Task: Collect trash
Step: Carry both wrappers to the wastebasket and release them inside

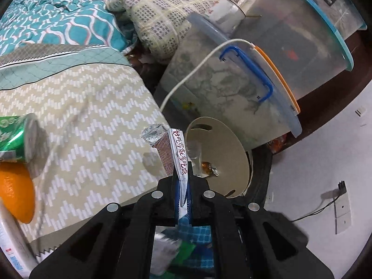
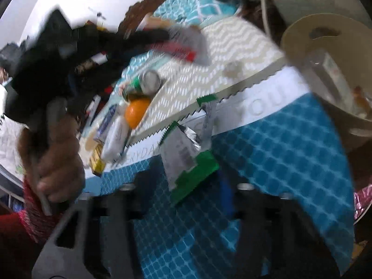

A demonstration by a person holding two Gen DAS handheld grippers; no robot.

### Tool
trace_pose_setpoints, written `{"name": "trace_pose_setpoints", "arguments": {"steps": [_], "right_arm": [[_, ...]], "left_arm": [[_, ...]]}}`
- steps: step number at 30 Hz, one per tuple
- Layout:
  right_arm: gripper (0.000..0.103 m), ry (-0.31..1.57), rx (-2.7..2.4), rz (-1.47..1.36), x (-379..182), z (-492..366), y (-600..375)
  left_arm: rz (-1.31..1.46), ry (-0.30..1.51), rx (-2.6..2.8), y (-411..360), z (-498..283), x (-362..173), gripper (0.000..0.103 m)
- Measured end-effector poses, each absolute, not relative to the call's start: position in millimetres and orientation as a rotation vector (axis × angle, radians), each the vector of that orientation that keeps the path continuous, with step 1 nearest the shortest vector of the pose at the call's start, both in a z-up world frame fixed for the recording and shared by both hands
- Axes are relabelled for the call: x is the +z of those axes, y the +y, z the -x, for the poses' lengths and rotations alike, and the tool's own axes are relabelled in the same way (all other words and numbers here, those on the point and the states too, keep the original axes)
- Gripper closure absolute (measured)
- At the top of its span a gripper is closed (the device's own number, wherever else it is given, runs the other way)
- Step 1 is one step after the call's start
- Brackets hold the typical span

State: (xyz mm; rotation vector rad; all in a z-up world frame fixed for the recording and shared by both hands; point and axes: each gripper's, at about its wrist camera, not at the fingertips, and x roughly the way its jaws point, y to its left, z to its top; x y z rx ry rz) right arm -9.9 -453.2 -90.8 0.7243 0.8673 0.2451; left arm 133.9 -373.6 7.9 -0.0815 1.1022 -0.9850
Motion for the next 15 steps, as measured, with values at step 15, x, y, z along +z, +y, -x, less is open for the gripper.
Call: {"name": "trace_pose_setpoints", "arguments": {"steps": [15], "right_arm": [[0.098,0.558,-0.31,-0.824,-70.5,82.8,-600.1]], "left_arm": [[-0.047,1.124,-1.145,-491.7,-105.1,1.0,0.099]]}}
